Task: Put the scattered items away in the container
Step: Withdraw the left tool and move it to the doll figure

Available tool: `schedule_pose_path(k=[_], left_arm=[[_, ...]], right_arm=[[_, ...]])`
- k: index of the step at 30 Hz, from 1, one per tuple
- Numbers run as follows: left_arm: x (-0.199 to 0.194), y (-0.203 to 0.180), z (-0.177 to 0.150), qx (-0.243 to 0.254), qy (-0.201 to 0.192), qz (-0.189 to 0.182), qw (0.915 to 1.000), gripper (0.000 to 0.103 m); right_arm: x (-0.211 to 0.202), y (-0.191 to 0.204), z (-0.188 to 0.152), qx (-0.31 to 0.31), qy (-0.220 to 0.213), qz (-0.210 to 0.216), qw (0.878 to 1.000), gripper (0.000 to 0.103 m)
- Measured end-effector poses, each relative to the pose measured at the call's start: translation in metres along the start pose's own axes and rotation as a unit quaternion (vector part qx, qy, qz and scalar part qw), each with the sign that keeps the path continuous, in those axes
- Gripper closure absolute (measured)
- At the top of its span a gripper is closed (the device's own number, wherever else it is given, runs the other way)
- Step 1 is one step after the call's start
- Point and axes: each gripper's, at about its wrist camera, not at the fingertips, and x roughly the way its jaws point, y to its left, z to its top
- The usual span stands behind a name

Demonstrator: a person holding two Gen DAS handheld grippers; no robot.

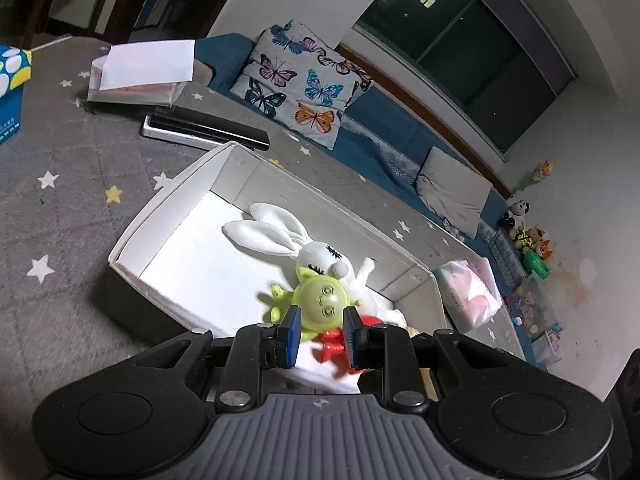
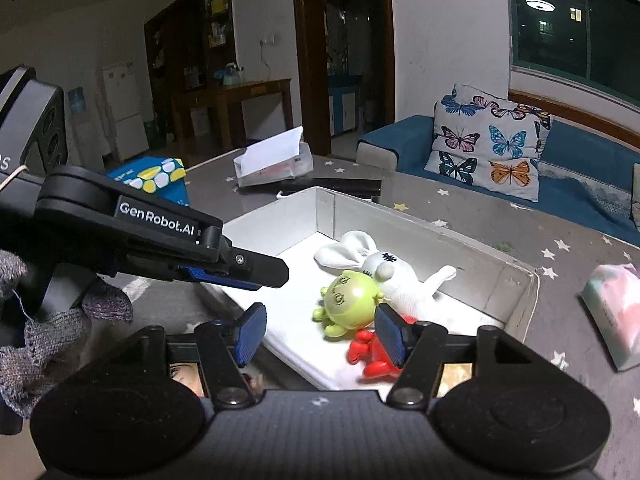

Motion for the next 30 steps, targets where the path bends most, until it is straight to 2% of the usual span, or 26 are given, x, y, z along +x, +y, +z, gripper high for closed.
schedule_pose_path(k=[2, 8, 11, 16, 30], left_arm=[[-0.005, -0.002, -0.006, 0.003, 0.001, -0.003, 1.0, 0.078], [-0.024, -0.006, -0.022, 0.016, -0.003, -0.005, 0.9999, 0.078], [-0.033, -0.008, -0.03, 0.026, -0.004, -0.002, 0.9997, 0.077], [-0.044, -0.014, -0.044, 0.047, -0.005, 0.004, 0.9989, 0.074], [-0.068, -0.009, -0.084, 0.085, 0.001, 0.033, 0.9959, 0.073]], right_arm=[[-0.006, 0.004, -0.003, 0.001, -0.005, -0.001, 1.0, 0.03], [-0.023, 0.016, -0.013, 0.004, -0.017, -0.003, 1.0, 0.029], [-0.033, 0.021, -0.019, 0.009, -0.023, -0.004, 1.0, 0.023], [-0.043, 0.028, -0.03, 0.012, -0.025, -0.006, 1.0, 0.022], [-0.053, 0.038, -0.064, 0.033, -0.016, -0.002, 0.999, 0.019]])
